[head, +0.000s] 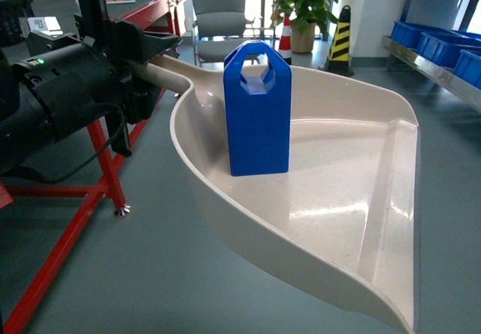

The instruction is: Place part in tray to right shelf

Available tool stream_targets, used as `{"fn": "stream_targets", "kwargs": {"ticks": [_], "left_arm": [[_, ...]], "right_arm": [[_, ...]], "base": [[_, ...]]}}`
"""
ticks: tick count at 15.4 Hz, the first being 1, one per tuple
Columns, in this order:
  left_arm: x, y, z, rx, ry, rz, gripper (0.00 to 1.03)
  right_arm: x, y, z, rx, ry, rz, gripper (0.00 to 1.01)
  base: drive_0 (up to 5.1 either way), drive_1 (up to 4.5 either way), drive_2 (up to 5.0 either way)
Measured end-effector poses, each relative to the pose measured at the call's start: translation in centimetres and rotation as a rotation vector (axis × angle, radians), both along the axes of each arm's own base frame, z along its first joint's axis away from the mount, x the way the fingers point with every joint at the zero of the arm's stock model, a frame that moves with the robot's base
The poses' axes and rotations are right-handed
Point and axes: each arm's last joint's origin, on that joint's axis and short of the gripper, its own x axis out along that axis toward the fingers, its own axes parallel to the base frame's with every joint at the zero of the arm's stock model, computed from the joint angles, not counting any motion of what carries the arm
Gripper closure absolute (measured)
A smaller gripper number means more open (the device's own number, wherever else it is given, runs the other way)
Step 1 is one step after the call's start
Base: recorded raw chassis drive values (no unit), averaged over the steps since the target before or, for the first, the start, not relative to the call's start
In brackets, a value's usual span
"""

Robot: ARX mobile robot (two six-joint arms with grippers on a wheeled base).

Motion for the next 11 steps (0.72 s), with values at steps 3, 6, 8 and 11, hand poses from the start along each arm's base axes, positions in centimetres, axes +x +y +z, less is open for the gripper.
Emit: {"fn": "stream_targets", "kwargs": {"ticks": [3, 6, 8, 11], "left_arm": [[0.0, 0.0, 0.01, 0.0, -0.001, 0.001, 0.91], [0.0, 0.0, 0.0, 0.0, 0.0, 0.0, 0.91], [0.0, 0.01, 0.02, 0.0, -0.002, 0.002, 0.91], [0.0, 0.0, 0.01, 0.0, -0.001, 0.0, 0.91]], "right_arm": [[0.0, 0.0, -0.04, -0.001, 0.004, 0.0, 0.03], [0.01, 0.0, -0.03, -0.001, 0.003, 0.0, 0.03], [0.0, 0.0, -0.03, -0.001, 0.002, 0.0, 0.03], [-0.02, -0.01, 0.02, 0.0, -0.001, 0.0, 0.03]], "base": [[0.0, 4.2, -4.3], [0.0, 4.2, -4.3], [0.0, 4.2, -4.3], [-0.1, 4.14, -4.3]]}}
